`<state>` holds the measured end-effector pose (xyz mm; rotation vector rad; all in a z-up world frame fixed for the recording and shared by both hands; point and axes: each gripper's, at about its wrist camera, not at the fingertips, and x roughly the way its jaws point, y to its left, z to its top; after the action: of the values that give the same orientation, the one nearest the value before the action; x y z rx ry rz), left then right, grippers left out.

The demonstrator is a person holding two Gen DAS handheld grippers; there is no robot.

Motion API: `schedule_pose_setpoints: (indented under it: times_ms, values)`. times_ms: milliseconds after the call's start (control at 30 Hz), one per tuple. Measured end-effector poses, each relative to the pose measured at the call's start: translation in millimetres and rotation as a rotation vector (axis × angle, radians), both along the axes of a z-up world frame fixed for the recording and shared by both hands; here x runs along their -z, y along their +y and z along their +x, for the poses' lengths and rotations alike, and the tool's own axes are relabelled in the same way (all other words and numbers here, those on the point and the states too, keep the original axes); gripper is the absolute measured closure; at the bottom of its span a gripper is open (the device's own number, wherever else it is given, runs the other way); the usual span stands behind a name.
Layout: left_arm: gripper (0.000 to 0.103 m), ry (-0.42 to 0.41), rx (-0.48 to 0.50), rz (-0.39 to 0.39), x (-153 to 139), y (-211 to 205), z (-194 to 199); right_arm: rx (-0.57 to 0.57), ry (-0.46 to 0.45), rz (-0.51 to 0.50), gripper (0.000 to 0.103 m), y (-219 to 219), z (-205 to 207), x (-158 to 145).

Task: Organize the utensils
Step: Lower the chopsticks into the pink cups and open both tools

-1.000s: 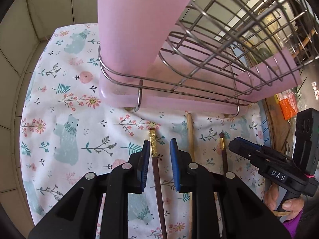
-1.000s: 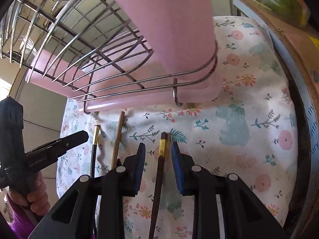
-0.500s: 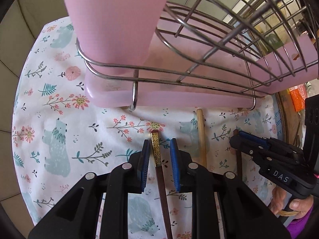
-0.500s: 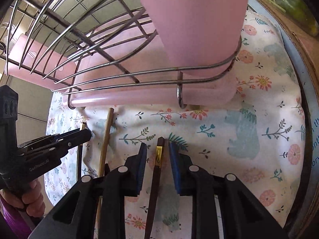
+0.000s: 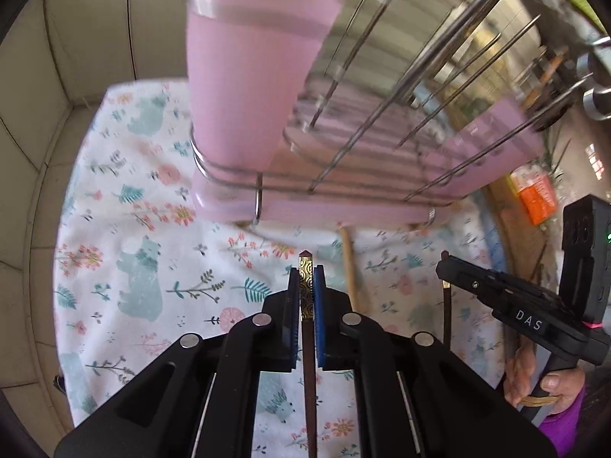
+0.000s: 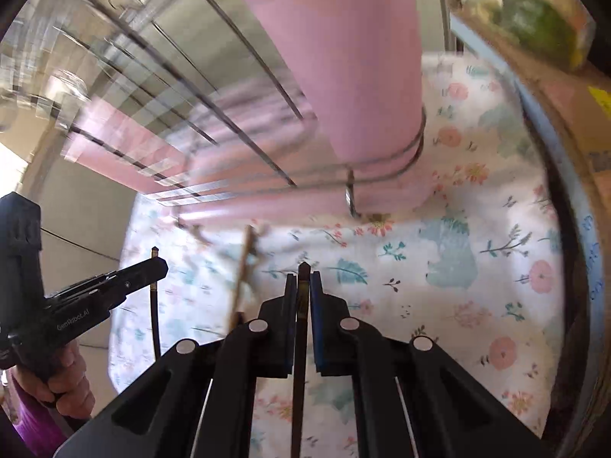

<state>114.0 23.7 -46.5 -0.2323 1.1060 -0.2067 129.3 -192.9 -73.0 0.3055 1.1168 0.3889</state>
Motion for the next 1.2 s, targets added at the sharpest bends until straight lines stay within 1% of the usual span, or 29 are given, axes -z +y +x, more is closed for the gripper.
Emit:
schedule_pose_setpoints:
  times_ms: [200, 233, 333, 500, 600, 700, 833, 900, 1033, 1200]
  values:
    - [0.098, -0.213, -0.014, -0.007, -62.3, 9.1, -33.3, 0.034, -0.2, 0.031, 0.097, -8.0, -37.9, -58.1]
    - [0.098, -0.263, -0.023, -0.016, -74.1, 11.2, -41.3, 0.041, -0.238, 0.043, 0.097, -10.7, -45.5, -68.5]
    - [0.098, -0.373, -0.05, -0.039, -104.8, 22.6, -58.6, 0.068, -0.348, 0.055, 0.097, -21.7, -66.8, -97.9]
    - [0.098, -0.528, -0.087, -0.063, -158.3, 41.6, -78.9, 0.102, -0.48, 0.068, 0.097, -37.4, -86.1, -147.7]
    - [0.098, -0.606, -0.102, -0.075, -187.4, 47.4, -87.9, 0.116, -0.545, 0.066, 0.097, -38.6, -84.0, -174.5]
    - [0.098, -0.665, -0.105, -0.068, -213.8, 50.0, -90.3, 0.131, -0.611, 0.06, 0.097, -44.5, -82.7, -201.6]
    - [0.098, -0.729, -0.117, -0.039, -241.5, 51.5, -88.9, 0.175, -0.72, 0.04, 0.097, -51.8, -82.8, -235.4]
    - [0.098, -0.763, -0.141, -0.016, -254.8, 53.7, -86.7, 0.206, -0.763, 0.036, 0.097, -57.5, -83.7, -248.1]
    - [0.098, -0.791, -0.186, -0.012, -270.9, 60.9, -71.1, 0.256, -0.833, 0.039, 0.097, -70.4, -77.7, -268.5]
    - [0.098, -0.832, -0.234, 0.014, -286.6, 67.8, -51.7, 0.291, -0.88, 0.051, 0.097, -80.5, -58.5, -289.1]
